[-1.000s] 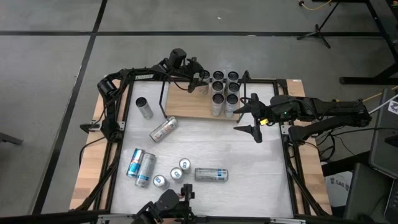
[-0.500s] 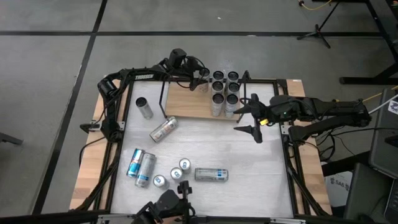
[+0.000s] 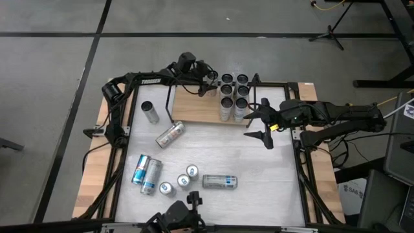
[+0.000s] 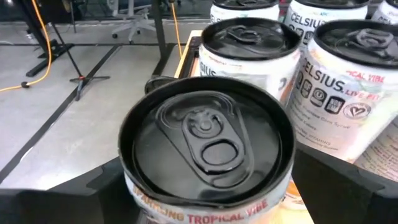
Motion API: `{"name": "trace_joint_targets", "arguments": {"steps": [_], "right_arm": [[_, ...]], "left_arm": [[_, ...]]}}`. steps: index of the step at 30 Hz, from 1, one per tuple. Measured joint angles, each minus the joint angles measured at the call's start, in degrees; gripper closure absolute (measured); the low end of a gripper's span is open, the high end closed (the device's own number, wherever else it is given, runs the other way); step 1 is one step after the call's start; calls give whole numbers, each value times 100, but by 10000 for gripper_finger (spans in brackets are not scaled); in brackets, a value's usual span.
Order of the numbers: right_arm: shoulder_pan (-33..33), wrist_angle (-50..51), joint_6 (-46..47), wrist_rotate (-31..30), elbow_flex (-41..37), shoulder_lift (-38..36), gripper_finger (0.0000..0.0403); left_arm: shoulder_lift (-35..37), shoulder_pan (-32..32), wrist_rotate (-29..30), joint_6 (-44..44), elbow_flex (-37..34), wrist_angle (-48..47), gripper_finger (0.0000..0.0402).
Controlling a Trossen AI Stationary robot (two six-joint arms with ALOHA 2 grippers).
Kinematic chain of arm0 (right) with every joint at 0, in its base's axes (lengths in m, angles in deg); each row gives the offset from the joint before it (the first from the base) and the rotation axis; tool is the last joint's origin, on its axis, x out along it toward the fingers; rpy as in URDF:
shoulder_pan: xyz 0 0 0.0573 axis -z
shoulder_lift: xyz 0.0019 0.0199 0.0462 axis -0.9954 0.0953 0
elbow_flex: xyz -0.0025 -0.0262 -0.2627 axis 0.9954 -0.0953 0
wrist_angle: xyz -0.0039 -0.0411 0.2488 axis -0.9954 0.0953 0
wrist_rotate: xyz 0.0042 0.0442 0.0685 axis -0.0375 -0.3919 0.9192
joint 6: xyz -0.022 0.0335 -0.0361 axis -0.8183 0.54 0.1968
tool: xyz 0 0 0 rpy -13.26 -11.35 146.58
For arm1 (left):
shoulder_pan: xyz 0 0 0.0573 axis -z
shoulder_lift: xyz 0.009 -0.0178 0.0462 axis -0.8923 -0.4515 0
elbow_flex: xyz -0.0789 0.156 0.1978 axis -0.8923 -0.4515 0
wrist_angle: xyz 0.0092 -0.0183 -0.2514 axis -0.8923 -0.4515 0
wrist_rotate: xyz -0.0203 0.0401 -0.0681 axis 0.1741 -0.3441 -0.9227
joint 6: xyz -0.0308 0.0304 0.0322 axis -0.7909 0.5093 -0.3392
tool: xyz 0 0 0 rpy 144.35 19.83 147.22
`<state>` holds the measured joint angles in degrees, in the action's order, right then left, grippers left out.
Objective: Place canned beverage on shelf
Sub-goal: Put the white soda can on the shelf
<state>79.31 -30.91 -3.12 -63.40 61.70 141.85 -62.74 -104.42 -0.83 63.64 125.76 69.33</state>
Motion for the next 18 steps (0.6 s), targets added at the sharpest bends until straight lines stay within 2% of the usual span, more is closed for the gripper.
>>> {"name": "trace_joint_targets", "arguments": {"steps": [8,14,18], "right_arm": [[1,-2,2,0,0,0,100],[1,-2,2,0,0,-2,100],[0,-3,1,0,0,-2,100]], "left_arm": [[296,24,656,-305,6,6,51],[344,113,685,-318,6,0,51],[344,245,962,-314,8,-59,51]]}}
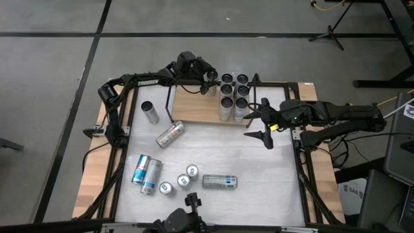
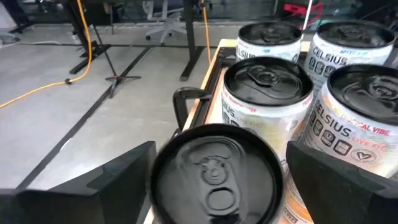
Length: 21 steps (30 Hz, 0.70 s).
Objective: Place canned beverage on shelf
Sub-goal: Put the white soda can on the shelf
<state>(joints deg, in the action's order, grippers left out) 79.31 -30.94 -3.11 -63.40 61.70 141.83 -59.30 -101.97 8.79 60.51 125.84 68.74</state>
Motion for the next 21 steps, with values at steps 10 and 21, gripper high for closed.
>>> {"name": "trace_joint_targets", "arguments": {"steps": [10,21], "right_arm": [[0,0,-1,0,0,0,100],[-1,5,1,0,0,0,100]], "left_arm": [[0,286,877,2,0,-195,51],[0,520,1602,2,0,-238,51]]}}
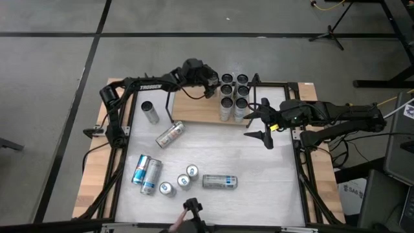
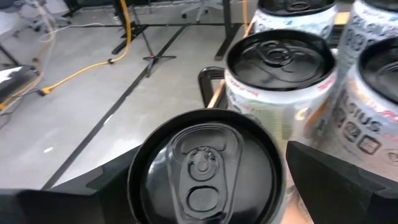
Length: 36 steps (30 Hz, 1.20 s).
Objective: Place canned beverage on shelf
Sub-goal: Put the white soda can on the shelf
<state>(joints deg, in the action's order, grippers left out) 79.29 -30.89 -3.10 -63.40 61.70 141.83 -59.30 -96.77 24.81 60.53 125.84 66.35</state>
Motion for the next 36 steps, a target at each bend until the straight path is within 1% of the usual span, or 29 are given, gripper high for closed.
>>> {"name": "trace_joint_targets", "arguments": {"steps": [3,6,16,20,22,26,31,33,36], "right_arm": [[1,0,-1,0,0,0,100],[2,2,-1,0,0,0,100],[1,6,-2,0,0,0,100],[1,7,1,0,0,0,100],[0,9,1,0,0,0,100],[0,9,-1,0,0,0,100],[0,9,1,0,0,0,100],[2,9,-1,0,0,0,100],[1,9,0,0,0,0,100]], "left_arm": [[0,61,264,3,0,0,53],[0,105,315,42,0,0,64],[0,105,282,39,0,13,145],[0,48,-96,46,0,7,158],[0,9,-347,46,0,-7,159],[0,-78,-631,46,0,-20,158],[-7,-253,-1245,46,0,-33,157],[-7,-307,-1384,46,0,-35,157],[-7,-332,-1397,46,0,-32,157]]}}
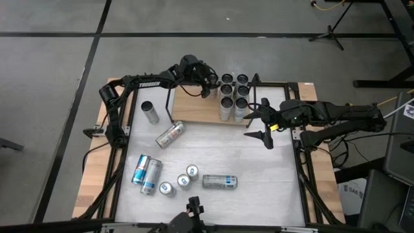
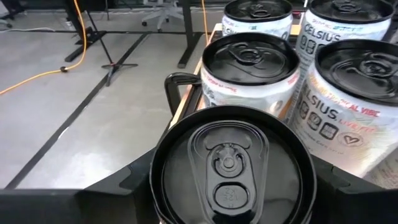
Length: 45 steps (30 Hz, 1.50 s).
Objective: Place canned beverage on shelf
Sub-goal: Put the white soda can on the shelf
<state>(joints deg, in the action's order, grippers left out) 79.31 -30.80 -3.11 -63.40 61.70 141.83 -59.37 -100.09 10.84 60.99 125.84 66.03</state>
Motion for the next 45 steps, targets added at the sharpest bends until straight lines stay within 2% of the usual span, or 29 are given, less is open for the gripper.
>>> {"name": "trace_joint_targets", "arguments": {"steps": [10,14,25,31,45], "right_arm": [[-1,-1,1,0,0,0,100],[-1,0,1,0,0,0,100],[-1,0,-1,0,0,0,100],[0,0,0,0,0,0,100],[-1,35,-1,0,0,0,100]], "left_arm": [[-2,113,260,1,0,16,155],[-2,138,505,2,-1,37,135],[3,138,501,0,0,136,84],[3,138,503,-30,0,369,81],[3,153,490,-59,465,134,81]]}}
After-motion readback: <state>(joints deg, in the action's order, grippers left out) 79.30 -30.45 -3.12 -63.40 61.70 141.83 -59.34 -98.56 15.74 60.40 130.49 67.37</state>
